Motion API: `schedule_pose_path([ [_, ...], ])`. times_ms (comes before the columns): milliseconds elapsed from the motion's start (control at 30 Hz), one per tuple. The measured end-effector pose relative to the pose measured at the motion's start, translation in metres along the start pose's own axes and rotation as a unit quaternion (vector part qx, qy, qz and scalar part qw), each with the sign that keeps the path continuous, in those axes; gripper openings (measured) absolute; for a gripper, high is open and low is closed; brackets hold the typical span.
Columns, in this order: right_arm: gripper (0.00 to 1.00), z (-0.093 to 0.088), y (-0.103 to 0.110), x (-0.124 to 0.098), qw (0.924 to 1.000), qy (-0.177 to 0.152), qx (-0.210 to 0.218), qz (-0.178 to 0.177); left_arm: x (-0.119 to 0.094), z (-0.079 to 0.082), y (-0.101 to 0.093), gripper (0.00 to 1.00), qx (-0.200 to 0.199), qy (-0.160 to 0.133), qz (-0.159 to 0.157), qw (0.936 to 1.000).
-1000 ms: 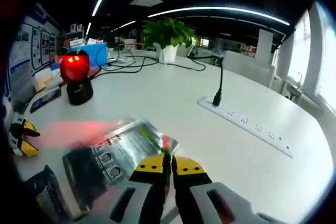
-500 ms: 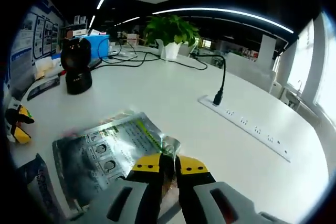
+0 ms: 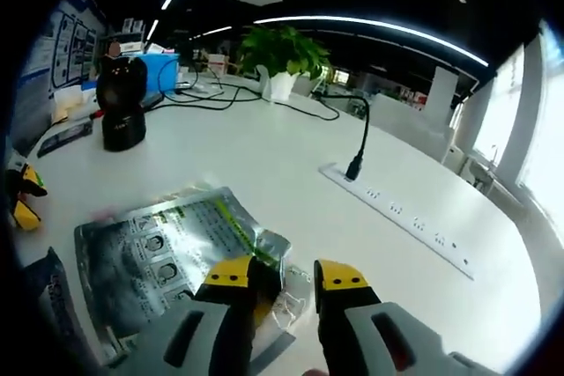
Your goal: Clip sheet goods on table flip sheet goods clip sheet goods scan sheet goods put sheet goods back to table
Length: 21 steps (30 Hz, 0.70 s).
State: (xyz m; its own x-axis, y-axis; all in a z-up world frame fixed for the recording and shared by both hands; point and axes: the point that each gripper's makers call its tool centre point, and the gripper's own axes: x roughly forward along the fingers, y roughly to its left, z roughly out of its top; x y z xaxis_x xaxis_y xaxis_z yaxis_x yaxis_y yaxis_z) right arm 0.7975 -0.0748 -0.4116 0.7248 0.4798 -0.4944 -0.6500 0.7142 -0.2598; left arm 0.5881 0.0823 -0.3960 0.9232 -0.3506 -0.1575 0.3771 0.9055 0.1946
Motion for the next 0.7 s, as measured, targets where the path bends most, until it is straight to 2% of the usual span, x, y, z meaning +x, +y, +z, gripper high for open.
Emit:
schedule_pose_path([
  [167,0.29,0.0,-0.004,-0.001,1.0,-0.001,0.004,-0.007,0.0,0.0,0.0,0.11,0.0,0.0,0.0,1.0],
  [333,0.3,0.011,-0.006,-0.008,0.9998,-0.018,0.005,-0.006,0.0,0.0,0.0,0.11,0.0,0.001,0.0,1.0],
  [467,0.27,0.023,-0.011,-0.023,0.9992,-0.037,0.006,-0.015,0.0,-0.001,0.0,0.11,0.001,0.003,0.0,1.0],
  [700,0.22,0.035,-0.024,-0.045,0.9971,-0.063,0.036,-0.021,0.0,-0.001,0.0,0.12,0.002,0.004,0.001,1.0],
])
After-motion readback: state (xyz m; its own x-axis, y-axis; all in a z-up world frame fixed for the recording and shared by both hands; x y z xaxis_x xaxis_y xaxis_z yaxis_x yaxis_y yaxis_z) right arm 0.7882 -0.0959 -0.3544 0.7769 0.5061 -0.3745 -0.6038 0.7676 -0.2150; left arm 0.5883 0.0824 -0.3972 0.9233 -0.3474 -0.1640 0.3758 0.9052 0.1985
